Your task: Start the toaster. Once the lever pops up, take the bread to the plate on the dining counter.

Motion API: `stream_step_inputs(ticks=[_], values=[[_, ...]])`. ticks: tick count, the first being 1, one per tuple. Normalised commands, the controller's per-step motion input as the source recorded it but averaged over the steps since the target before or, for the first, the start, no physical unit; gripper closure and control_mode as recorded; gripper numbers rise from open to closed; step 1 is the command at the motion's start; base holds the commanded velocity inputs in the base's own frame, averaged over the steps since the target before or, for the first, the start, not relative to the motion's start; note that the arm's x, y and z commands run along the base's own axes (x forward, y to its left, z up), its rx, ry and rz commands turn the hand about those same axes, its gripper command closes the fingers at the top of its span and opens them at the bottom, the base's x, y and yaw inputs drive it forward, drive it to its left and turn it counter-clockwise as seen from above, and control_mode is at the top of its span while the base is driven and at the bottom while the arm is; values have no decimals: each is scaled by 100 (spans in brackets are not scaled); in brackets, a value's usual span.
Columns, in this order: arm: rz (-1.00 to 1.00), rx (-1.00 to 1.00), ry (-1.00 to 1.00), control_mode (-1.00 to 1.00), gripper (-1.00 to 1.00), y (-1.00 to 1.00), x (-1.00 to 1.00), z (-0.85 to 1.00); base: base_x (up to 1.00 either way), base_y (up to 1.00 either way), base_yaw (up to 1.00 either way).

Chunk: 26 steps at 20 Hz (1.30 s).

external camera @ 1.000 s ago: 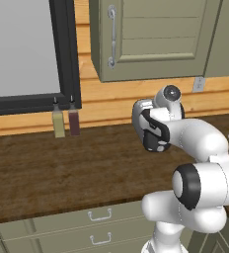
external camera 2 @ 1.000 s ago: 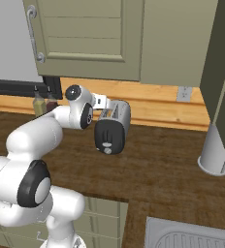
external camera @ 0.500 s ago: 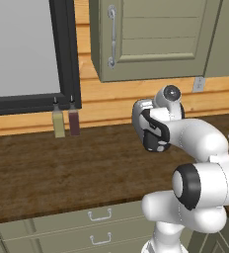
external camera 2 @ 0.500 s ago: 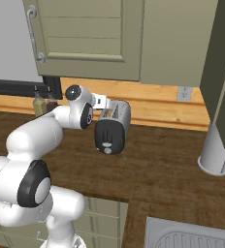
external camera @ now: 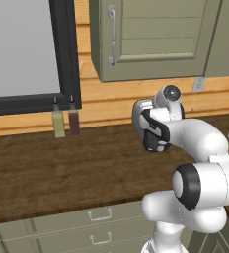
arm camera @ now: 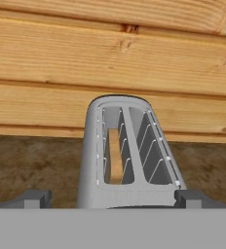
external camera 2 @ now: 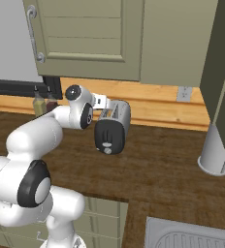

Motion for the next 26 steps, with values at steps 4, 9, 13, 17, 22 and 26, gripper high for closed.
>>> stream_step_inputs(ticks=[4,9,13,17,22,26], values=[[0,0,0,-100,-100,0,0,0,0,0,0],[0,0,0,-100,-100,0,0,0,0,0,0],[0,0,0,-100,-100,0,0,0,0,0,0],[0,0,0,-100,-100,0,0,0,0,0,0],[0,0,0,-100,-100,0,0,0,0,0,0],[0,0,0,-100,-100,0,0,0,0,0,0]])
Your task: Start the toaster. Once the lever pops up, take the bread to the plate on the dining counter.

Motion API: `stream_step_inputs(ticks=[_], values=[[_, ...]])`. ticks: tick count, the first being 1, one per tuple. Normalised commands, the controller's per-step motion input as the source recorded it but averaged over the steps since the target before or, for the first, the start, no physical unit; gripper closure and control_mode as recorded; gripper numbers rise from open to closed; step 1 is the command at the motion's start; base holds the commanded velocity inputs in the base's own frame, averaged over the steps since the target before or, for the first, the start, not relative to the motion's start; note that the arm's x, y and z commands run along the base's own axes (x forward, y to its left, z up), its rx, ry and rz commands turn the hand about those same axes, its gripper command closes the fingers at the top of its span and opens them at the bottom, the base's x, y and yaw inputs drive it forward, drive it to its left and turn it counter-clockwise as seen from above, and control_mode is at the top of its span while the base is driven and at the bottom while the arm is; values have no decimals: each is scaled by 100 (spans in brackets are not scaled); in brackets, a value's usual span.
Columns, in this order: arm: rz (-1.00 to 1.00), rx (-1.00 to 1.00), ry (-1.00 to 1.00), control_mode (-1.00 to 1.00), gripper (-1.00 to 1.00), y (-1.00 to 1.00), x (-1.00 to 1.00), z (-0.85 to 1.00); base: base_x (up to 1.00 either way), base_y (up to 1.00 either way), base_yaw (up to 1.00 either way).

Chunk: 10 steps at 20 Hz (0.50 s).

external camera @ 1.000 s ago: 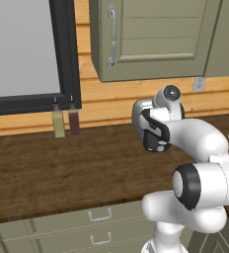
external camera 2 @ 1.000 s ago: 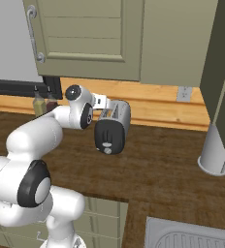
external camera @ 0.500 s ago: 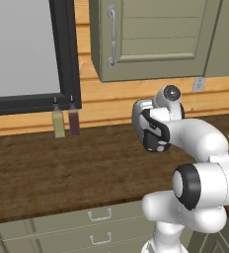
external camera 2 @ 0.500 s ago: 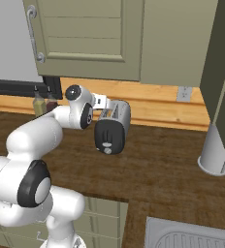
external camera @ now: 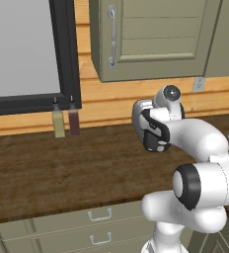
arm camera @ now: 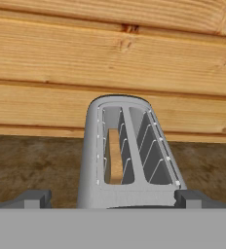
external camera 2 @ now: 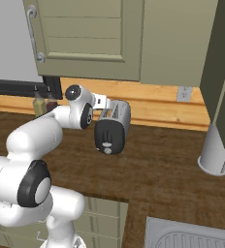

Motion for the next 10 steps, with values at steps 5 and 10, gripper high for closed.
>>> stream_step_inputs(ticks=[5,10], values=[[0,0,0,-100,-100,0,0,0,0,0,0],[0,0,0,-100,-100,0,0,0,0,0,0]])
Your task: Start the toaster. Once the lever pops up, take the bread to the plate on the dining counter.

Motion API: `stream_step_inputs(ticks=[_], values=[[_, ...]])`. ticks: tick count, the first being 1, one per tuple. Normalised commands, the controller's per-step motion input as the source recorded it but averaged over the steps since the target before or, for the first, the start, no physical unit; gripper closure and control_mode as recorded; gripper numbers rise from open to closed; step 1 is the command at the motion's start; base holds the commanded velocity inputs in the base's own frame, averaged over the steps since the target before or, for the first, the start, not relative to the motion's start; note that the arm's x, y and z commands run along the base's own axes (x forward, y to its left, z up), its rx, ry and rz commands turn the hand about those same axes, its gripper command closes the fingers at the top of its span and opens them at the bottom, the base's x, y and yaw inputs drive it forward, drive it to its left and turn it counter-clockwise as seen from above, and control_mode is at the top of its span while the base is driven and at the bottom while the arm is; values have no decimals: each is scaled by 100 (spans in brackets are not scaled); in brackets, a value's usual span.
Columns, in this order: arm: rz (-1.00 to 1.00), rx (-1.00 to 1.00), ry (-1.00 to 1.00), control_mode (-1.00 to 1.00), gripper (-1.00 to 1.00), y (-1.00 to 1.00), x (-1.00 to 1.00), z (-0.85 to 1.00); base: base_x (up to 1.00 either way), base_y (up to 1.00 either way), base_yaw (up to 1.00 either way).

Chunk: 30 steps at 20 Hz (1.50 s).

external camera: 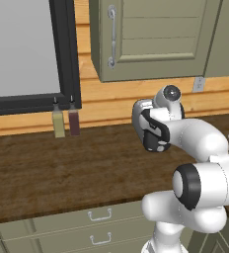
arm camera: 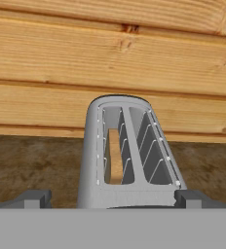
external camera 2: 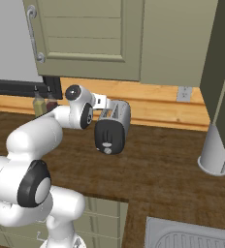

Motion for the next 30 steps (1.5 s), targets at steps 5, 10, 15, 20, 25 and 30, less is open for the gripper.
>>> stream_step_inputs(ticks=[5,10,15,20,25,30], values=[[0,0,0,-100,-100,0,0,0,0,0,0],[0,0,0,-100,-100,0,0,0,0,0,0],[0,0,0,-100,-100,0,0,0,0,0,0],[0,0,0,-100,-100,0,0,0,0,0,0],[0,0,0,-100,-100,0,0,0,0,0,0],[0,0,0,-100,-100,0,0,0,0,0,0]])
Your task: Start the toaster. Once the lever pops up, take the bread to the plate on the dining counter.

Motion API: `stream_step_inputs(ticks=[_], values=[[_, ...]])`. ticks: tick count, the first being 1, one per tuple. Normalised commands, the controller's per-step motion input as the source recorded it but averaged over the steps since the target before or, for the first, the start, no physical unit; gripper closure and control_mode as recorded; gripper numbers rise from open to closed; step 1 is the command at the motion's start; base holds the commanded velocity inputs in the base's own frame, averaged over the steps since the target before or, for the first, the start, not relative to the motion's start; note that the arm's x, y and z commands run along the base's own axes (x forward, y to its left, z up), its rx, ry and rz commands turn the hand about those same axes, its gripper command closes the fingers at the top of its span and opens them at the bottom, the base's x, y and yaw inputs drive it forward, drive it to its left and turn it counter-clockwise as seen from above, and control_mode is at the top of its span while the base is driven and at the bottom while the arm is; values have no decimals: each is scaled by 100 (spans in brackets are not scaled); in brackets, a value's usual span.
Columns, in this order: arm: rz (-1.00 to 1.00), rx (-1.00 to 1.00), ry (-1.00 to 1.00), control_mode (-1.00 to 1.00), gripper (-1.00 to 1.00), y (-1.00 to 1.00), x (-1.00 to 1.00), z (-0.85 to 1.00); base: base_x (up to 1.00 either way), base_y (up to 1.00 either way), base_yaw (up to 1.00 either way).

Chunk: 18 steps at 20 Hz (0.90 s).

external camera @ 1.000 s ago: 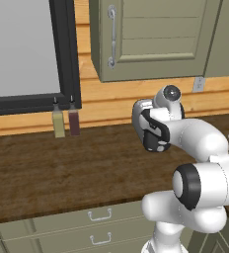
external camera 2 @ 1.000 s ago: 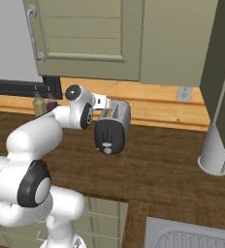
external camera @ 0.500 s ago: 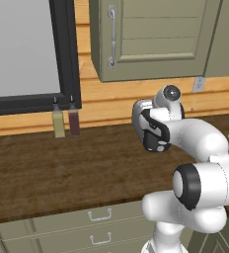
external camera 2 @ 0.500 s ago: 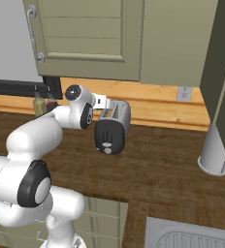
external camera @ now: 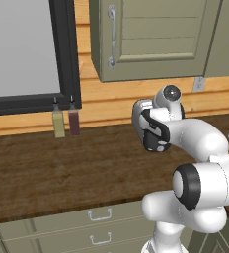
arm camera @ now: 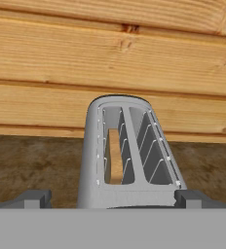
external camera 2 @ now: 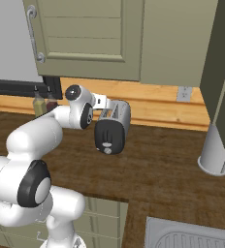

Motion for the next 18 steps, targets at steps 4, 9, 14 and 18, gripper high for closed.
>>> stream_step_inputs(ticks=[4,9,14,18], values=[[0,0,0,-100,-100,0,0,0,0,0,0],[0,0,0,-100,-100,0,0,0,0,0,0],[0,0,0,-100,-100,0,0,0,0,0,0],[0,0,0,-100,-100,0,0,0,0,0,0]])
